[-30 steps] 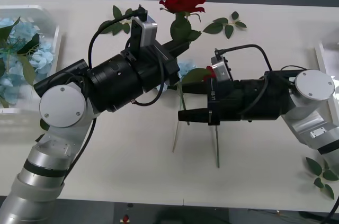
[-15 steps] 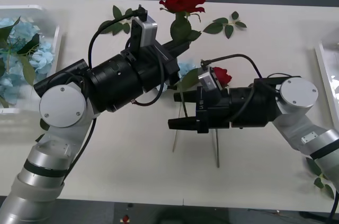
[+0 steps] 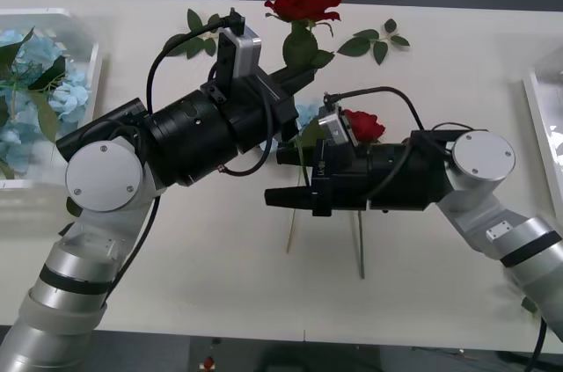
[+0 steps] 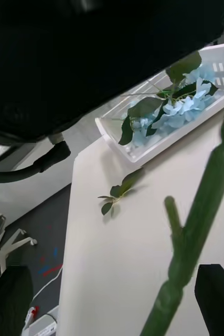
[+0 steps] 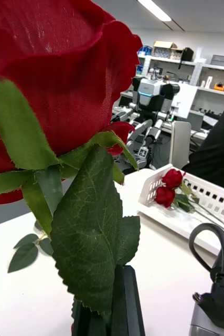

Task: Put the red flowers into the right box and the blue flowers into the left box

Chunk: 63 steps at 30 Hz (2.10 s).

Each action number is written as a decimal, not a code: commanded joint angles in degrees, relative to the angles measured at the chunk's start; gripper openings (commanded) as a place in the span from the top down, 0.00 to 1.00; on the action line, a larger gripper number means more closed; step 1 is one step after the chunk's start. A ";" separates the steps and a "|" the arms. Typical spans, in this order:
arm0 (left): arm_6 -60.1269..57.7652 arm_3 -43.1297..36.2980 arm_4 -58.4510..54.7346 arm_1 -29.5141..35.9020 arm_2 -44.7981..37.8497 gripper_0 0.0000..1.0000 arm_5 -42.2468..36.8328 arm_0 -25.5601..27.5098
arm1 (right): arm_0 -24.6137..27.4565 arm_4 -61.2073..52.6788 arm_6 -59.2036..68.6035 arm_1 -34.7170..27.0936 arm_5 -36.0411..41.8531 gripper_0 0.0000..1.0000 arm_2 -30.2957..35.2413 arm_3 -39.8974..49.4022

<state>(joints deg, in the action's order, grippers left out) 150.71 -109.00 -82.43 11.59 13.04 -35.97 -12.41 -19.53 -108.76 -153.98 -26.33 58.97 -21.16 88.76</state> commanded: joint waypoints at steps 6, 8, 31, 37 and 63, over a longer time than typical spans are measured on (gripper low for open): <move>1.69 -1.12 -0.54 0.28 0.93 1.00 0.64 -1.57 | -2.45 -0.66 -1.02 1.28 -1.40 0.34 -0.55 0.98; 1.69 -1.12 -0.54 0.28 0.93 1.00 0.64 -1.57 | -2.53 -0.66 -1.02 1.63 -1.49 0.53 -0.55 0.98; 1.69 -1.12 -0.54 0.28 0.93 0.00 0.64 -1.57 | -3.15 -0.75 -1.02 1.98 -2.90 1.00 -1.52 0.98; 1.69 -1.12 -0.54 0.28 0.93 0.00 0.64 -1.57 | -3.06 -0.75 -1.02 1.81 -3.16 1.00 -1.43 0.98; 1.69 -1.12 -0.54 0.28 0.93 0.00 0.64 -1.57 | 1.33 1.36 10.81 -12.78 -5.18 1.00 10.35 0.71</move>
<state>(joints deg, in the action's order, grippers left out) 150.71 -108.37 -82.49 11.78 13.69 -34.92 -12.51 -19.77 -108.14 -146.98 -37.05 52.87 -14.18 88.57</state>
